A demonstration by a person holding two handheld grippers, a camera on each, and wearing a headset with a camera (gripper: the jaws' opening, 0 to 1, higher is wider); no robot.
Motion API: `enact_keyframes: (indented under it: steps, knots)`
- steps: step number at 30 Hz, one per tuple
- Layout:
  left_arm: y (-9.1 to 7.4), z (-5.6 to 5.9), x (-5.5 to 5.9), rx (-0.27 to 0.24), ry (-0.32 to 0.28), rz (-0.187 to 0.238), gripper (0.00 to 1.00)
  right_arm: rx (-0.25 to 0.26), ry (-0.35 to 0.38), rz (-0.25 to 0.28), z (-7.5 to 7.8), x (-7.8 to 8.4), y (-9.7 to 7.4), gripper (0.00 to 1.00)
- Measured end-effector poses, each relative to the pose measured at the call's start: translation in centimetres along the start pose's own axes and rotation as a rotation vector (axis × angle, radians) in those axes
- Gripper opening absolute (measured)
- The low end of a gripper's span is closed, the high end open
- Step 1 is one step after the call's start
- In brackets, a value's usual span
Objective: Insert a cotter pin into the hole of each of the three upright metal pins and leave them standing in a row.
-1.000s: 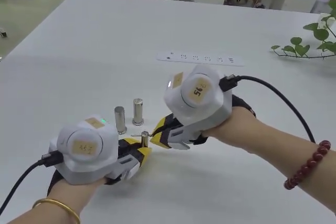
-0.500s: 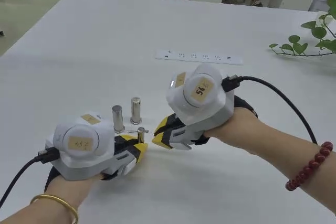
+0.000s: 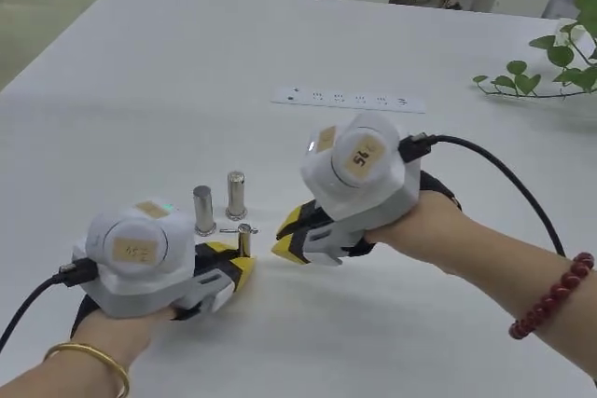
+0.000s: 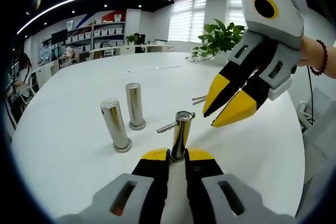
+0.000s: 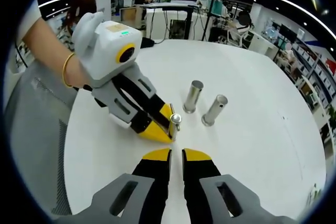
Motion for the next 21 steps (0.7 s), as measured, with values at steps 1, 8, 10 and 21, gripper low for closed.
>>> enact_keyframes:
  steps: [1, 8, 10, 21]
  knots:
    - [0.0, 0.0, 0.0, 0.004, -0.004, -0.004, 0.1, 0.001, 0.001, 0.0, 0.0, 0.0, 0.0, 0.1]
    - [-0.2, -0.1, -0.2, 0.0, -0.01, -0.002, 0.14, 0.012, 0.015, 0.0, 0.3, 0.3, -0.4, 0.1]
    - [-0.2, 0.0, -0.3, 0.002, -0.012, 0.001, 0.16, 0.014, 0.021, 0.004, 0.4, 0.3, -0.5, 0.11]
    - [-1.3, 0.0, -0.2, 0.015, 0.016, -0.001, 0.28, 0.061, 0.157, 0.153, 2.0, 0.1, -1.4, 0.16]
Point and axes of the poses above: the centre of the closed fingertips' face, and the gripper's own axes: y roughly forward along the fingers, z roughly to its right, x roughly out of its underside, the point moved 7 cm from there along -y, roughly backward along the fingers, and after that the axes turned 10 degrees about -x, right-handed, at the moved point
